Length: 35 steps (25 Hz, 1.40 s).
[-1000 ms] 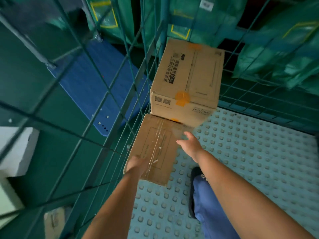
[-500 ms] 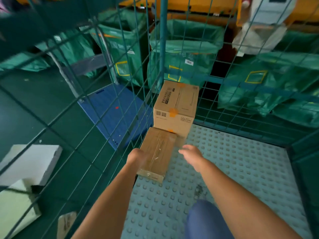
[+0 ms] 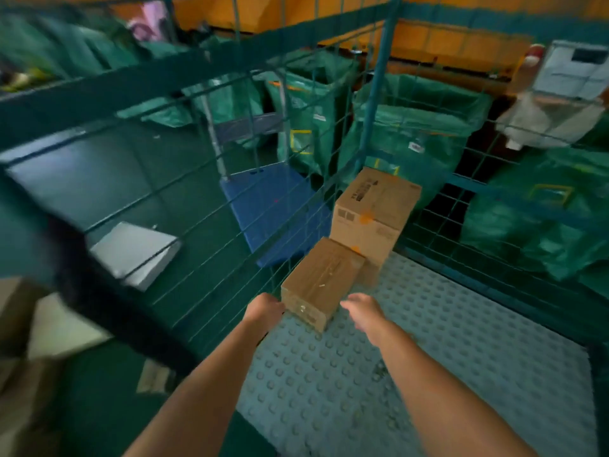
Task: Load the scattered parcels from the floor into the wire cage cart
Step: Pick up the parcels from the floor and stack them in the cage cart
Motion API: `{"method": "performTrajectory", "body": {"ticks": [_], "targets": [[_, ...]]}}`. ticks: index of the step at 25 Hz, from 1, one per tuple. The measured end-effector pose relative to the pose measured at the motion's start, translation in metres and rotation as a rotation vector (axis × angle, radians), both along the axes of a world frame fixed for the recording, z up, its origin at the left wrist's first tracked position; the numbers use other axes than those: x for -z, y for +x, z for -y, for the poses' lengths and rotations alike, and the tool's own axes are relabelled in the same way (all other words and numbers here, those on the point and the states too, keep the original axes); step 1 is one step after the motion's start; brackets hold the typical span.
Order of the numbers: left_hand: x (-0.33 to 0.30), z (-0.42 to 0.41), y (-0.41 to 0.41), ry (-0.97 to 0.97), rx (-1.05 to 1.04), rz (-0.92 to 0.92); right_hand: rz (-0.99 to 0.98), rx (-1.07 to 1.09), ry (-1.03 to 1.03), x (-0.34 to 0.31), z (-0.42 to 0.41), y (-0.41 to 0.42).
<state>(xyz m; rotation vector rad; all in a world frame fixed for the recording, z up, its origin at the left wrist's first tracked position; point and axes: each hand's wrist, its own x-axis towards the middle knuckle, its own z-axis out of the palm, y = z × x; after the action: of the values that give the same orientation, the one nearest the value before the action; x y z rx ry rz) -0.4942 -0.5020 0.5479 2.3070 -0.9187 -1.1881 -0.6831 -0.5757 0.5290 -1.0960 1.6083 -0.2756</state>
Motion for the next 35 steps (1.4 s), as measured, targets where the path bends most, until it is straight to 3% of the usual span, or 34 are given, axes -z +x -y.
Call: {"method": "performTrajectory", "body": {"ticks": [4,8,15,26,35], "targets": [[0.004,-0.108,-0.016,0.013,-0.115,-0.038,0.067,-0.133,0.019,0.002,-0.072,-0.001],[0.014,-0.227,-0.005,0.087,-0.352,-0.085,-0.02,-0.38,0.056,0.012,-0.137,0.022],[0.013,-0.387,0.063,0.063,-0.744,-0.034,0.023,-0.858,-0.016,-0.008,-0.252,0.142],[0.043,-0.551,0.225,0.015,-1.132,-0.193,-0.06,-1.151,-0.001,-0.008,-0.392,0.395],[0.058,-0.592,0.368,-0.028,-1.226,-0.218,-0.126,-1.248,0.024,0.03,-0.428,0.55]]}}
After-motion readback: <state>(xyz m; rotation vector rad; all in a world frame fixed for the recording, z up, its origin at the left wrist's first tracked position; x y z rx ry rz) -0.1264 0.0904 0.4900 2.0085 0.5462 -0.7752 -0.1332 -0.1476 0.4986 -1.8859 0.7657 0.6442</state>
